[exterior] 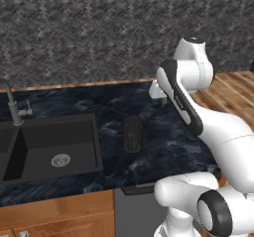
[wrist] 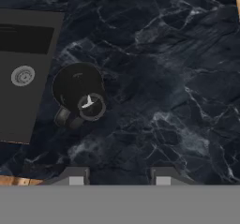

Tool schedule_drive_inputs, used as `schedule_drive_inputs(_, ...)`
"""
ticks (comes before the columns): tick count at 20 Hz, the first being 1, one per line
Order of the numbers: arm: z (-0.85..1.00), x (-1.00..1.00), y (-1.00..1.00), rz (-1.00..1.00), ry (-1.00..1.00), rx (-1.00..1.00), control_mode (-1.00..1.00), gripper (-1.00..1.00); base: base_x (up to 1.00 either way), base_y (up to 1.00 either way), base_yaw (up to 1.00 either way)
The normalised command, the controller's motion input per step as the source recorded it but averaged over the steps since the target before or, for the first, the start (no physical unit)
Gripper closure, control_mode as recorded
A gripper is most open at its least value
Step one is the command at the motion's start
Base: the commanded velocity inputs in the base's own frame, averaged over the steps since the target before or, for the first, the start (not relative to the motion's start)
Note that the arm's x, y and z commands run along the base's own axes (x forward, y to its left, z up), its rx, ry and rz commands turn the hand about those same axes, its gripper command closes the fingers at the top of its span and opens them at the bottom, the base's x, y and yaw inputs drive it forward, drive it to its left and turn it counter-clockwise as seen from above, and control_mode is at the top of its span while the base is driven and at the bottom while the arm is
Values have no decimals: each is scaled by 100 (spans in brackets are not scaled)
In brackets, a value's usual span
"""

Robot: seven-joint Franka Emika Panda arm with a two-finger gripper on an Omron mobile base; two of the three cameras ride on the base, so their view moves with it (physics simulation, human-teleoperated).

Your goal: Turn on the sink faucet and place the jug under the water for a few seconds to fill it up.

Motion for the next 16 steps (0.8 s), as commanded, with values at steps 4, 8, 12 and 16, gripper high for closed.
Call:
schedule_drive_inputs(4, -1, -13, 0, 0, 0, 0, -100, -100, 0, 0, 0)
schedule_drive_inputs(8, -6, -38, -8, -2, -1, 4, -100, -100, 0, 0, 0)
schedule_drive_inputs(12, -2, -40, -16, -7, -2, 8, -100, -100, 0, 0, 0)
schedule_drive_inputs(16, 0, -34, -26, -7, -2, 7, -100, -100, 0, 0, 0)
